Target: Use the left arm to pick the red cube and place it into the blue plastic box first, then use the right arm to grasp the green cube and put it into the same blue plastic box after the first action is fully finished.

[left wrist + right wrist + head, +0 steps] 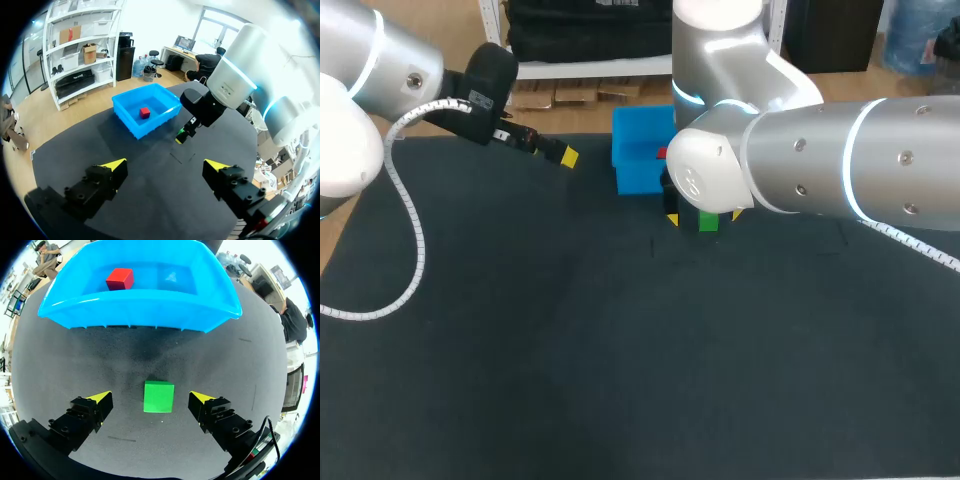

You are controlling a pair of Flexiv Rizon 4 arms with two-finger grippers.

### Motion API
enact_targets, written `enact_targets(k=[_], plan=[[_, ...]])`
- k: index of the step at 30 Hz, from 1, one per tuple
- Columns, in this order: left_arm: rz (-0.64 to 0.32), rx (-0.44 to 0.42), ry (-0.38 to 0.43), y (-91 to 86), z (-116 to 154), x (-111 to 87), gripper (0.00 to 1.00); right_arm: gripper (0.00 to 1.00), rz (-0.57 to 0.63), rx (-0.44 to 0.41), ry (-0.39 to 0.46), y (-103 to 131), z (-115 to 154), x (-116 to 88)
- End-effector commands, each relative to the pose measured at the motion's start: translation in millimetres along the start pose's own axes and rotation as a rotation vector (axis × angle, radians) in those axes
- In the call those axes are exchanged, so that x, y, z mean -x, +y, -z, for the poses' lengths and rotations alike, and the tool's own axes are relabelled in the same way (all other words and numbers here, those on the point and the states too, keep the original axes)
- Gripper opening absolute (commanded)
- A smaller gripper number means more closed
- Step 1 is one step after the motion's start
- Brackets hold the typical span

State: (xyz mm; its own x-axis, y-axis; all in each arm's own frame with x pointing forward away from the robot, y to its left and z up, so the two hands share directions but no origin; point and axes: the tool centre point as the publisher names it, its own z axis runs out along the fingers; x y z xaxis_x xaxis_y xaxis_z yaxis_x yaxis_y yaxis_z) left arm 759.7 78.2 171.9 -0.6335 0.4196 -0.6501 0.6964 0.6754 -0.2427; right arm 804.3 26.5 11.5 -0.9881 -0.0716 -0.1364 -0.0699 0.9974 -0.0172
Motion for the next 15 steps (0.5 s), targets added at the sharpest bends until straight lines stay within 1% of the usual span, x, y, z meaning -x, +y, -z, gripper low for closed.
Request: enact_targets(k=[1, 14, 15], plan=[[-0.002, -0.002, -0.005, 0.4, 0.0, -1.3, 1.00, 1.00, 0.002, 0.003, 0.005, 0.4, -4.5, 3.7], [-0.002, -0.002, -0.005, 0.4, 0.0, -1.3, 1.00, 1.00, 0.005, 0.016, 0.008, -0.6, -11.4, 4.0], [-0.002, -0.002, -0.005, 0.4, 0.0, -1.3, 1.00, 0.97, 0.001, 0.020, 0.007, -0.8, -11.5, 4.0]])
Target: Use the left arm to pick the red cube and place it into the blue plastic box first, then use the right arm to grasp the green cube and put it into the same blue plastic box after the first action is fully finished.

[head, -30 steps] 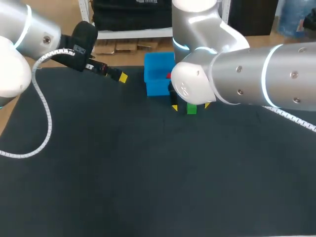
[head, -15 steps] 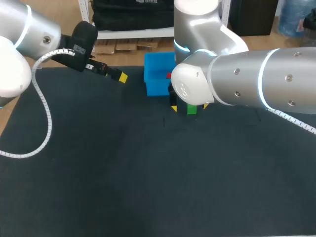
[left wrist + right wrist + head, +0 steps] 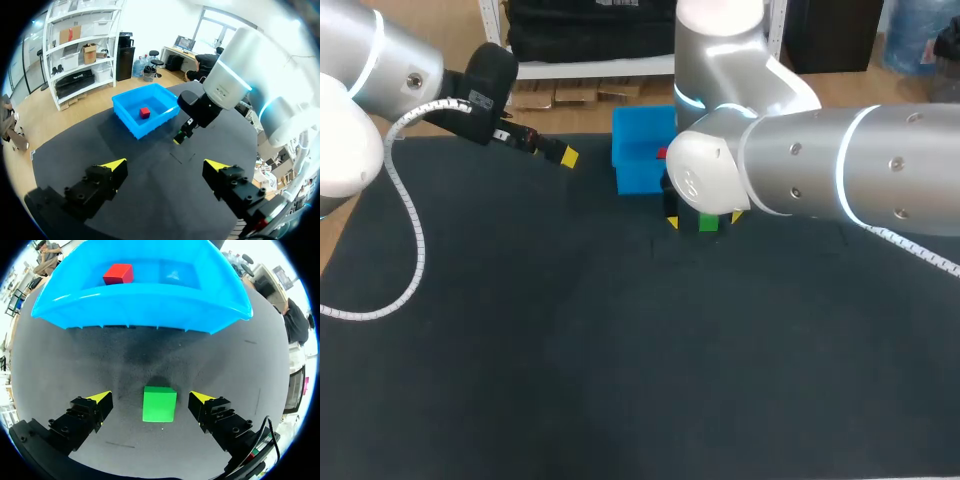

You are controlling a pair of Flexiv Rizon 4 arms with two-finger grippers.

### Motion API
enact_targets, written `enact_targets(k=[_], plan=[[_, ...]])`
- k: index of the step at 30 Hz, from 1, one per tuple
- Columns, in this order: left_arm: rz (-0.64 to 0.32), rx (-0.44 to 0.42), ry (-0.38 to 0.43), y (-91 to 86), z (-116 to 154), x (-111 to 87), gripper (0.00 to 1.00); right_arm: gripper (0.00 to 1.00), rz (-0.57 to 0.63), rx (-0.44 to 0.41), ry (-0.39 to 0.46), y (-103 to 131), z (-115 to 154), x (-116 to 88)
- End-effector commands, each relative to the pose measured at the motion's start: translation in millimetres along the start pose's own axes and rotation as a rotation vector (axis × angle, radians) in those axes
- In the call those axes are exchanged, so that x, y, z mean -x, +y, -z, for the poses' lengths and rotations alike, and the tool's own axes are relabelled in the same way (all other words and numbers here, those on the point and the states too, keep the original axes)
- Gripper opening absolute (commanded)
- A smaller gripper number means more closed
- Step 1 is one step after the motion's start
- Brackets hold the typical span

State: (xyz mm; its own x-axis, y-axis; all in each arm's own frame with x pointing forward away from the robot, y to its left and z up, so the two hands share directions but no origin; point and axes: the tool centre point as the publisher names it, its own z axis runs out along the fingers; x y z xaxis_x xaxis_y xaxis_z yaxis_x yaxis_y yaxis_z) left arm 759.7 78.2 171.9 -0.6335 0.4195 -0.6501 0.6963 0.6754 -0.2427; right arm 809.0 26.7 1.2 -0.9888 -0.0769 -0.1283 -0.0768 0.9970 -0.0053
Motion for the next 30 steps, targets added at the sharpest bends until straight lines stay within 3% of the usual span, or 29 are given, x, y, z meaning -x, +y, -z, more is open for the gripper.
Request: enact_targets(k=[1, 2, 3, 4, 17, 30], plan=[[-0.002, -0.002, -0.005, 0.4, 0.0, -1.3, 1.00, 0.63, -0.006, 0.008, -0.001, -1.2, -0.8, 0.8], [-0.002, -0.002, -0.005, 0.4, 0.0, -1.3, 1.00, 0.42, -0.007, 0.009, -0.002, -1.4, -0.8, 0.8], [-0.002, -0.002, -0.005, 0.4, 0.0, -1.3, 1.00, 0.14, -0.008, 0.009, -0.002, -1.5, -0.8, 0.9], [-0.002, -0.002, -0.005, 0.4, 0.0, -1.3, 1.00, 0.00, -0.010, 0.011, -0.004, -1.7, -0.8, 0.8], [-0.002, -0.002, -0.005, 0.4, 0.0, -1.3, 1.00, 0.00, -0.014, 0.008, -0.003, -5.3, 2.9, 0.3], [-0.002, -0.002, -0.005, 0.4, 0.0, -1.3, 1.00, 0.00, -0.013, 0.010, -0.007, -11.1, 34.9, 4.4]])
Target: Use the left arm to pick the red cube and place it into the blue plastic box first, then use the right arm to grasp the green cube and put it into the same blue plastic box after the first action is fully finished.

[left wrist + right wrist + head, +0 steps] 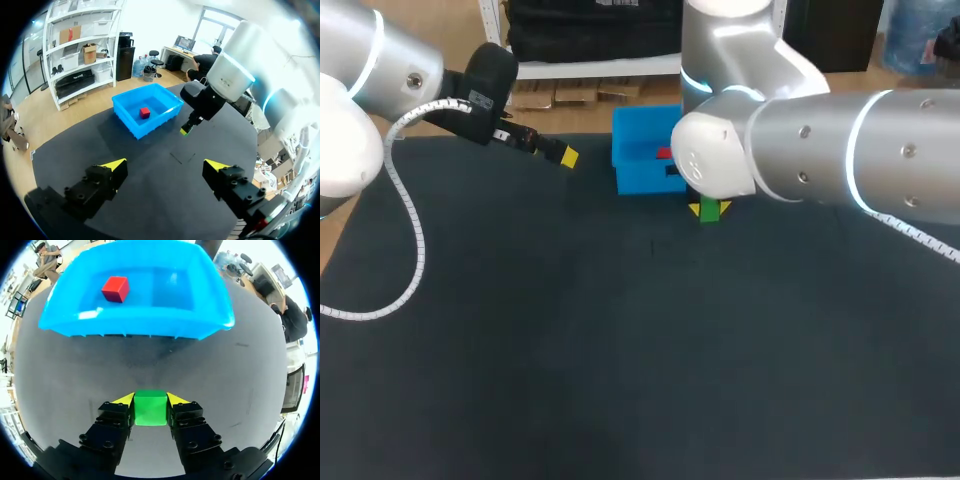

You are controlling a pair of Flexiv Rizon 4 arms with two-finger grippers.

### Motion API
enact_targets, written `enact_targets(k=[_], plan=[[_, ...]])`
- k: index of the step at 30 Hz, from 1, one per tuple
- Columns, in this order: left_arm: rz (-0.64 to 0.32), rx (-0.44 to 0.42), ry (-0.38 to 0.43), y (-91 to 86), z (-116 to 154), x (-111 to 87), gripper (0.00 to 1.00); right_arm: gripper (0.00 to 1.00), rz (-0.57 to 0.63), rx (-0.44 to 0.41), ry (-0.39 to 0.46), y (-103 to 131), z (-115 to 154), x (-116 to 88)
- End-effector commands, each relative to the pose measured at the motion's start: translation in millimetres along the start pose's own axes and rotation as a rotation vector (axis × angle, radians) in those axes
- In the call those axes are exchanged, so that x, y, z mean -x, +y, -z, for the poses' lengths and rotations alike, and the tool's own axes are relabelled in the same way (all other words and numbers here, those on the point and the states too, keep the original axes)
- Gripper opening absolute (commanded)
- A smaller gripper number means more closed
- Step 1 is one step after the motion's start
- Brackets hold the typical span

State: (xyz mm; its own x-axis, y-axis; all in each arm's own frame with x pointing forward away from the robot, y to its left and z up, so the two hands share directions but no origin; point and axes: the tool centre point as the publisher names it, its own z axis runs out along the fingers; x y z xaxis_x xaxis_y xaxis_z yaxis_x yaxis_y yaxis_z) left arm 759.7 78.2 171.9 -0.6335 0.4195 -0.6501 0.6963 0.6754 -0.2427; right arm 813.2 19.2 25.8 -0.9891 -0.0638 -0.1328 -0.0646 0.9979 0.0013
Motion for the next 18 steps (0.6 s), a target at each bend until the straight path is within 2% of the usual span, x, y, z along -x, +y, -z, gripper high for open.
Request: enact_targets(k=[1, 8, 18], plan=[[-0.002, -0.002, -0.005, 0.4, 0.0, -1.3, 1.00, 0.00, 0.000, 0.006, -0.004, -3.5, 14.1, -1.4], [-0.002, -0.002, -0.005, 0.4, 0.0, -1.3, 1.00, 0.00, 0.007, 0.008, -0.015, -5.5, 33.1, 2.5], [-0.002, -0.002, -0.005, 0.4, 0.0, -1.3, 1.00, 0.00, 0.017, 0.010, -0.022, -11.0, 45.7, 1.8]])
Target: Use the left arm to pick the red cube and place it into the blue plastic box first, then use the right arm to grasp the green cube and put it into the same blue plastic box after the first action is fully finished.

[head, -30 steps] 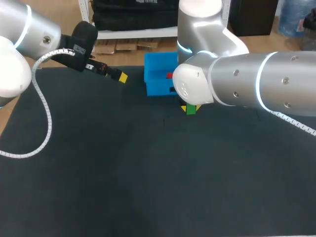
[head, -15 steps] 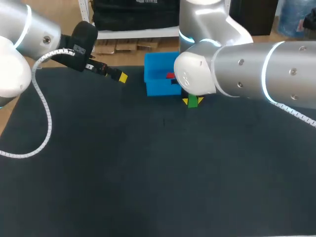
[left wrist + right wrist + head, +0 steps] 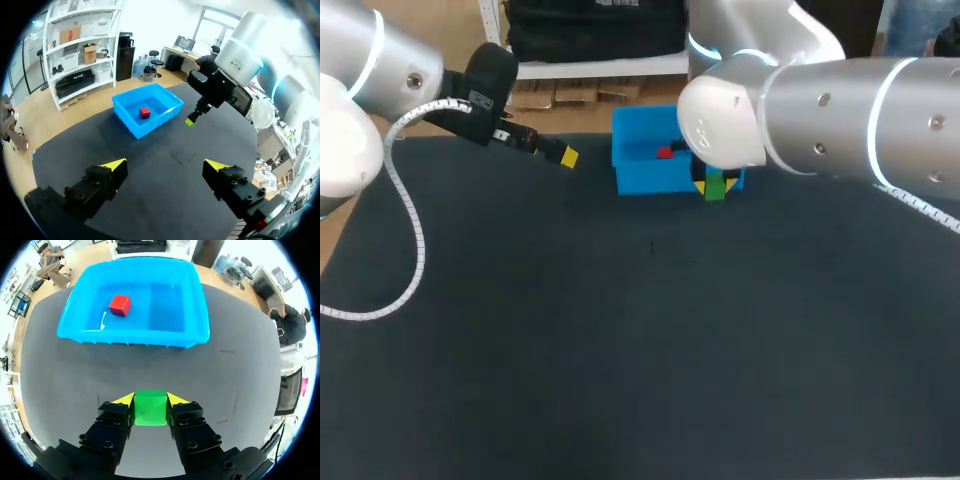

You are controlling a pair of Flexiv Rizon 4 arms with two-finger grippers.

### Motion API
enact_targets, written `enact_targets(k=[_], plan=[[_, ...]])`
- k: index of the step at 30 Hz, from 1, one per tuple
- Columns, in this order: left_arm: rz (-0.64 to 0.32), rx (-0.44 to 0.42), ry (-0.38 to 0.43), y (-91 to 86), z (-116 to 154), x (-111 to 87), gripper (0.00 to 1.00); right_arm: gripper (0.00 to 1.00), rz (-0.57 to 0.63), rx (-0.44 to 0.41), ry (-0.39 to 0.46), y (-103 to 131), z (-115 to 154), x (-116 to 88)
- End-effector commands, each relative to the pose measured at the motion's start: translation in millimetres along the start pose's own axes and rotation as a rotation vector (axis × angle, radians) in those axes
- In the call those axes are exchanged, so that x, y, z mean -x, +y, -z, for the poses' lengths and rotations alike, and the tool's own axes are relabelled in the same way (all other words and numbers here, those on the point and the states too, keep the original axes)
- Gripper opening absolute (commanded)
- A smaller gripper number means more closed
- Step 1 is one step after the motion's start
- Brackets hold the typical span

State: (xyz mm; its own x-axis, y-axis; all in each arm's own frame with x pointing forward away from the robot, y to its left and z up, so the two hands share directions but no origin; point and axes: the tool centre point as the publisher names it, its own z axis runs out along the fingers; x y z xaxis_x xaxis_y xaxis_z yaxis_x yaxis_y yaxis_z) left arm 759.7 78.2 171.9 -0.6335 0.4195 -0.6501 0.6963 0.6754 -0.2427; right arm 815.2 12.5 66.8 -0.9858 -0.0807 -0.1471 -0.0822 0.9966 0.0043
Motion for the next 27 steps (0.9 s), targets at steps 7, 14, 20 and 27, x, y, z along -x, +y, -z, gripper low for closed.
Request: enact_targets(k=[7, 14, 20, 27], plan=[[-0.002, -0.002, -0.005, 0.4, 0.0, -1.3, 1.00, 0.00, 0.006, 0.009, -0.018, -10.3, 15.3, -2.6], [-0.002, -0.002, -0.005, 0.4, 0.0, -1.3, 1.00, 0.00, 0.014, 0.024, -0.034, -16.6, 28.4, 1.3], [-0.002, -0.002, -0.005, 0.4, 0.0, -1.3, 1.00, 0.00, 0.027, 0.049, -0.060, -19.3, 46.0, 8.2], [-0.002, -0.002, -0.005, 0.4, 0.0, -1.3, 1.00, 0.00, 0.045, 0.067, -0.096, -24.1, 64.5, 16.9]])
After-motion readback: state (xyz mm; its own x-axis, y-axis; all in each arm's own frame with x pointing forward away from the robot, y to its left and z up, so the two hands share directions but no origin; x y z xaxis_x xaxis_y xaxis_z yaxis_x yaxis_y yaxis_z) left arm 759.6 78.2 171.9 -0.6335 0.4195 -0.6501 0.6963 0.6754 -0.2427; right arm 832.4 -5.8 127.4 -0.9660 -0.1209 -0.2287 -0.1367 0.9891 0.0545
